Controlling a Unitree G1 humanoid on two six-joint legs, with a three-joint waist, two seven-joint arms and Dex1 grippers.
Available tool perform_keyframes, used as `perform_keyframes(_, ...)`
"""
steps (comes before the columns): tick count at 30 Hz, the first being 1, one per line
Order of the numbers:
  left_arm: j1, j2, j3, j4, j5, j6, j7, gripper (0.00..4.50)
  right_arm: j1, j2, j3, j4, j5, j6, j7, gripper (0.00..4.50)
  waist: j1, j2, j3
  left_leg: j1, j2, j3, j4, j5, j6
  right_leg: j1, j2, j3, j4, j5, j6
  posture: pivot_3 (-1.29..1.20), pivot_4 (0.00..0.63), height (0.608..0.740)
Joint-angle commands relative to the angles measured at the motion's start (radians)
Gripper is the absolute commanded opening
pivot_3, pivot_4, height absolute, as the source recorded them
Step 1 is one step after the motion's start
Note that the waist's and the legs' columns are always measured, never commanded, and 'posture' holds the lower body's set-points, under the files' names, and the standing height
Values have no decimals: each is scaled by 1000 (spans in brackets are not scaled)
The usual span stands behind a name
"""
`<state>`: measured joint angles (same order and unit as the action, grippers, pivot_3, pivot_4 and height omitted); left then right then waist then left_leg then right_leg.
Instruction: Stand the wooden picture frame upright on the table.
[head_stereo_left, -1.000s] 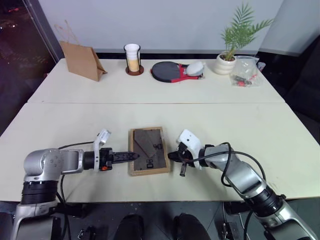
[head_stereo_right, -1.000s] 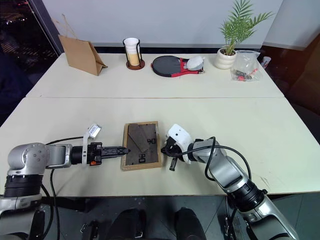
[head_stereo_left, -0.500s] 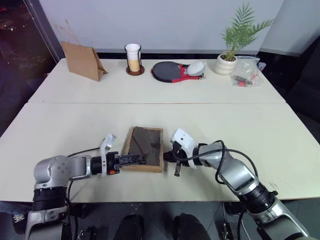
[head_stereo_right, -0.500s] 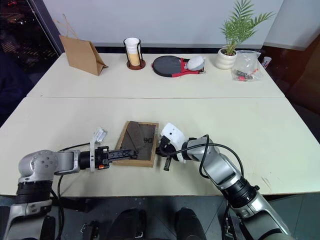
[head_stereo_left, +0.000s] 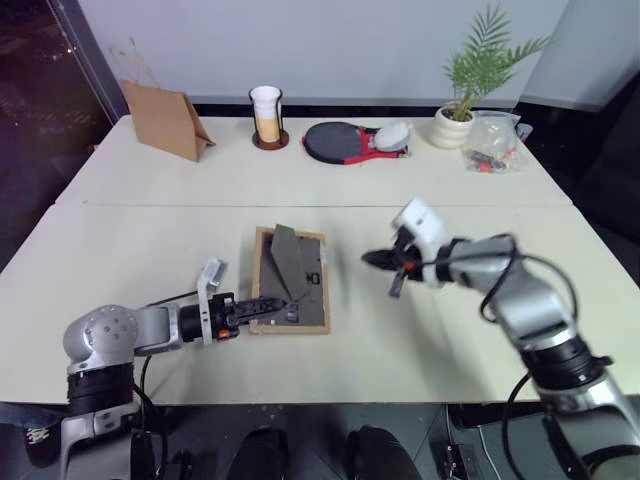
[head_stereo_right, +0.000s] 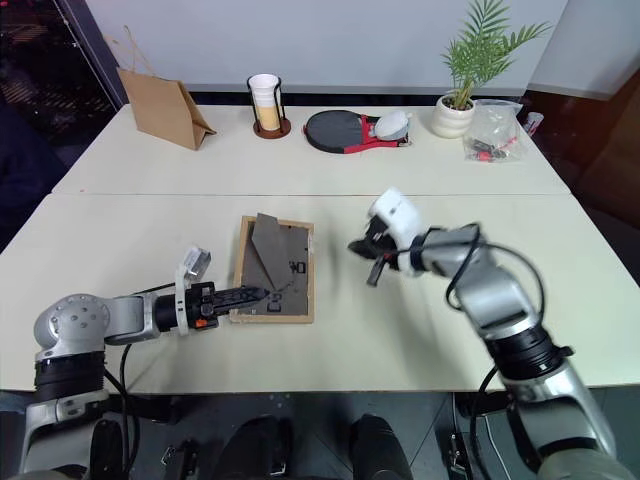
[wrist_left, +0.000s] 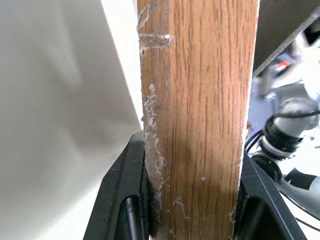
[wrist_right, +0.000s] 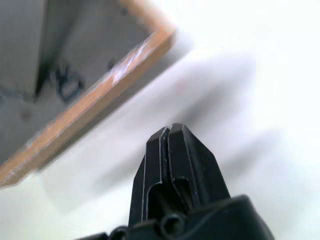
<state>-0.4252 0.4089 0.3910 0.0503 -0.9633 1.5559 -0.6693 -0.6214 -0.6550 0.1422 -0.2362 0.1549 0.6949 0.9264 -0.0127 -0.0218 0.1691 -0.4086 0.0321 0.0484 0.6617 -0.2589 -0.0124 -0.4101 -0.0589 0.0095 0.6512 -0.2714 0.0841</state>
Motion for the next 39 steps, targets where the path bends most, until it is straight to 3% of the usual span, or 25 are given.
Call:
perform_keyframes(1,-63,-27,46,-11,-58,-8,7,1067,-90,47,-89,-48,163,114,27,884,-3,0,0,0,0,0,0,0,0,0,0,0,0,0,0,0,150,740)
perform_keyframes(8,-112,-73,47,-11,-88,-12,31,1067,-209,152,-115,12,372,265,58,4459,-3,0,0,0,0,0,-1,0,0,-1,-1,0,0,0,0,0,150,740)
perform_keyframes(19,-48,-75,18,-68,-112,-22,31,1067,-361,261,-33,260,367,190,80,4459,-6,0,0,-1,-1,1,-5,0,0,-3,-3,0,-1,0,0,0,150,740)
perform_keyframes(25,-44,-75,12,-65,-109,-39,33,1067,-369,290,13,276,372,178,103,4459,-4,0,0,-1,-1,1,-9,1,-1,-4,-3,0,-3,0,0,0,150,740)
perform_keyframes(30,-37,-76,17,-49,-102,-54,38,1067,-357,253,-8,181,410,222,103,4459,-4,0,0,-1,-1,2,-11,1,-1,-5,-4,0,-4,0,0,0,150,740)
perform_keyframes(39,-23,-59,-3,-20,-95,-96,22,1067,-311,91,-126,-55,526,348,63,4459,-4,0,0,-3,-1,2,-13,1,-2,-9,-5,1,-5,0,0,0,150,740)
